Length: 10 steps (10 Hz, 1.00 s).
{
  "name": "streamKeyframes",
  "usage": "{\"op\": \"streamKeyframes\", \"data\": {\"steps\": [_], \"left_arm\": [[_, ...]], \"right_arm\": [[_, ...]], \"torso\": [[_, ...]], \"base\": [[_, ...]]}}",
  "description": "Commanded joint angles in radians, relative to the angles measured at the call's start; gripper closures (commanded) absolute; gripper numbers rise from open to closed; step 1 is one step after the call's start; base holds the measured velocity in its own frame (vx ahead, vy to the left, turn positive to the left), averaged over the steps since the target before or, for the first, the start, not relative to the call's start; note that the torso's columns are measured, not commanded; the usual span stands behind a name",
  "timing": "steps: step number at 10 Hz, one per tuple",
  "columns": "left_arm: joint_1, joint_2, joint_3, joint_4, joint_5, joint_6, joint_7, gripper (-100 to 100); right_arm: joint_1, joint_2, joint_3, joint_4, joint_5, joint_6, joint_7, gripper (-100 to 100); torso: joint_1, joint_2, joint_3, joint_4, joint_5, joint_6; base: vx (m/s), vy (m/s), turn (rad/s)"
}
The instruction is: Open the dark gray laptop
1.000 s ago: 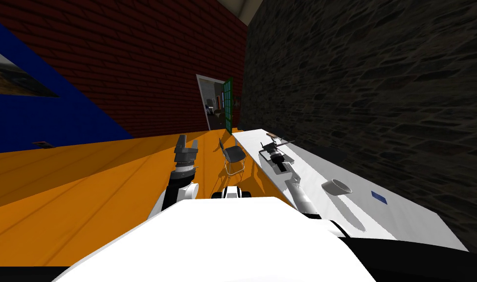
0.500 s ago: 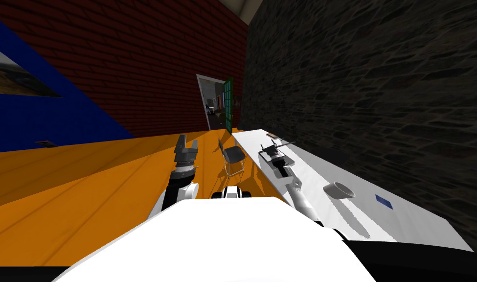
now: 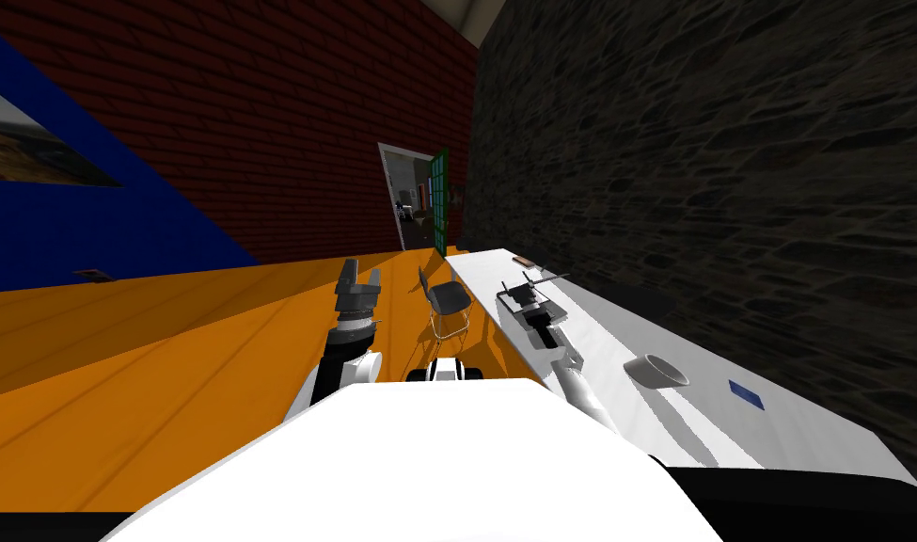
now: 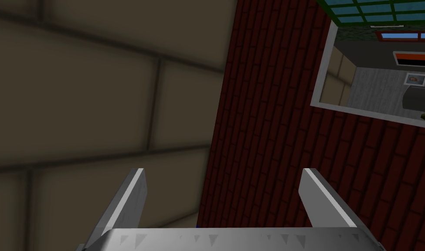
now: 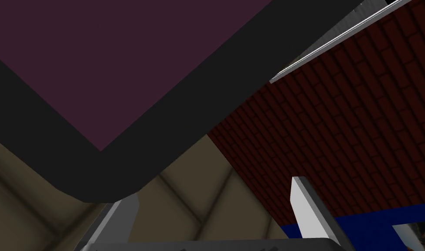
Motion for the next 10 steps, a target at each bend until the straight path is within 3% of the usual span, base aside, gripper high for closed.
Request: {"op": "streamKeyframes", "data": {"steps": [1, 4, 5, 6, 7, 8, 9, 10], "left_arm": [[0.0, 0.0, 0.0, 0.0, 0.0, 0.0, 0.0, 0], [0.0, 0.0, 0.0, 0.0, 0.0, 0.0, 0.0, 0], [0.0, 0.0, 0.0, 0.0, 0.0, 0.0, 0.0, 0], [0.0, 0.0, 0.0, 0.0, 0.0, 0.0, 0.0, 0], [0.0, 0.0, 0.0, 0.0, 0.0, 0.0, 0.0, 0], [0.0, 0.0, 0.0, 0.0, 0.0, 0.0, 0.0, 0], [0.0, 0.0, 0.0, 0.0, 0.0, 0.0, 0.0, 0], [0.0, 0.0, 0.0, 0.0, 0.0, 0.0, 0.0, 0]], "right_arm": [[0.024, 0.014, -0.012, 0.0, 0.01, -0.05, 0.026, -100], [0.05, 0.03, -0.028, 0.001, 0.023, -0.109, 0.057, -100], [0.046, 0.027, -0.024, -0.001, 0.021, -0.094, 0.049, -100], [0.046, 0.071, -0.065, -0.024, 0.071, -0.084, 0.032, -100], [0.046, 0.071, -0.065, -0.024, 0.076, -0.084, 0.032, -100], [0.044, 0.114, -0.106, -0.047, 0.117, -0.07, 0.014, -100], [0.044, 0.114, -0.106, -0.047, 0.13, -0.07, 0.014, -100], [0.043, 0.158, -0.147, -0.07, 0.168, -0.056, -0.005, -100]], "torso": [[0.0, 0.0, 0.0, 0.0, 0.0, 0.0], [0.0, 0.0, 0.0, 0.0, 0.0, 0.0], [0.0, 0.0, 0.0, 0.0, 0.0, 0.0], [0.001, 0.001, 0.0, 0.0, 0.0, 0.0], [-0.001, 0.001, 0.001, 0.0, 0.0, -0.002], [-0.001, 0.001, 0.001, 0.0, 0.0, 0.0], [-0.002, 0.002, 0.001, 0.001, 0.0, -0.001], [0.0, 0.0, 0.0, 0.0, 0.0, 0.001]], "base": [[0.017, -0.028, 0.011], [0.023, -0.033, 0.01], [0.01, -0.016, 0.001], [-0.02, -0.053, 0.307], [-0.038, -0.075, 0.193], [-0.064, -0.097, 0.291], [-0.054, -0.076, 0.177], [-0.05, -0.067, 0.296]]}}
